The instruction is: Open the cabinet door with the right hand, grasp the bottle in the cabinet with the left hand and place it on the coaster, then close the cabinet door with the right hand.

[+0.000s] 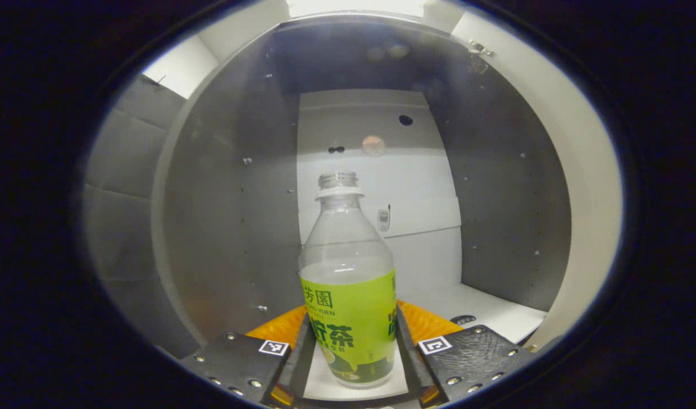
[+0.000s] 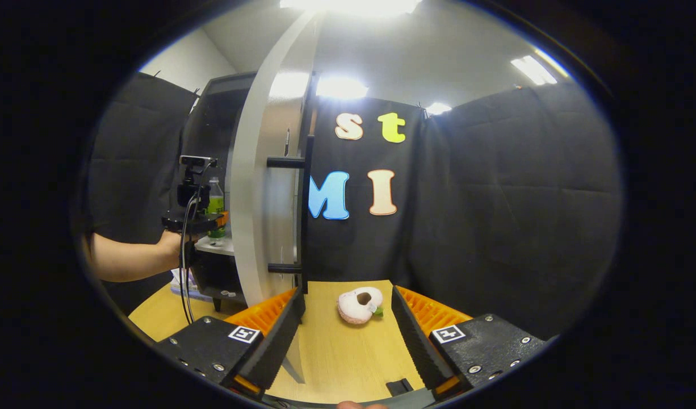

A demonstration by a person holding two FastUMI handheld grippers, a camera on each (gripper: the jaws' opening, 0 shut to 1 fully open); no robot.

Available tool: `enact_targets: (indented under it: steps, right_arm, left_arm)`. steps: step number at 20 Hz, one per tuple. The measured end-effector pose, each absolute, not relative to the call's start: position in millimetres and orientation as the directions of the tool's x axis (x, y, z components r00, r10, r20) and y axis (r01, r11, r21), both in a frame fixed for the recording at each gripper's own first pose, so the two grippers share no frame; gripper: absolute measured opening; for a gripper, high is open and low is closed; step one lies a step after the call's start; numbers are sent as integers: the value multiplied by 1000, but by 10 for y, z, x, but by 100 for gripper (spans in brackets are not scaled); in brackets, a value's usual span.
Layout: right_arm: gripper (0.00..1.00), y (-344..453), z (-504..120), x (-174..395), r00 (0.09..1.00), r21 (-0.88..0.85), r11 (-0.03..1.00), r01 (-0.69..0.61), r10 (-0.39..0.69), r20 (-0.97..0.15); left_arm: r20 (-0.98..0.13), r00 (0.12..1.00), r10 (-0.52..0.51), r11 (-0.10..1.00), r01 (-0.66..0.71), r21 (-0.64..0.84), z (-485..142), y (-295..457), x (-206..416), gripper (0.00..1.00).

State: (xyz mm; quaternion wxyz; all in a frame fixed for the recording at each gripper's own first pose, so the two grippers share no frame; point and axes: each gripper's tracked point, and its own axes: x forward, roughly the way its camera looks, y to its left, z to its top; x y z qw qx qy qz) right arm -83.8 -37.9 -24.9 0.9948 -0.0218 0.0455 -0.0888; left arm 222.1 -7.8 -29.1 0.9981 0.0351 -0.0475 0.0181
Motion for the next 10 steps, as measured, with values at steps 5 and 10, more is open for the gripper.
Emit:
enact_targets:
  steps: [5, 10]
  right_arm:
    - [94, -579, -341, -884, 986, -31, 990, 134, -137, -96]
    - [96, -1294, -358, -1000, 942, -117, 940, 320, -329, -64]
  left_arm:
    - [105, 993, 47, 995, -56, 86, -155, -85, 1715, 74]
    - [104, 989, 108, 990, -116, 76, -96, -49, 1049, 74]
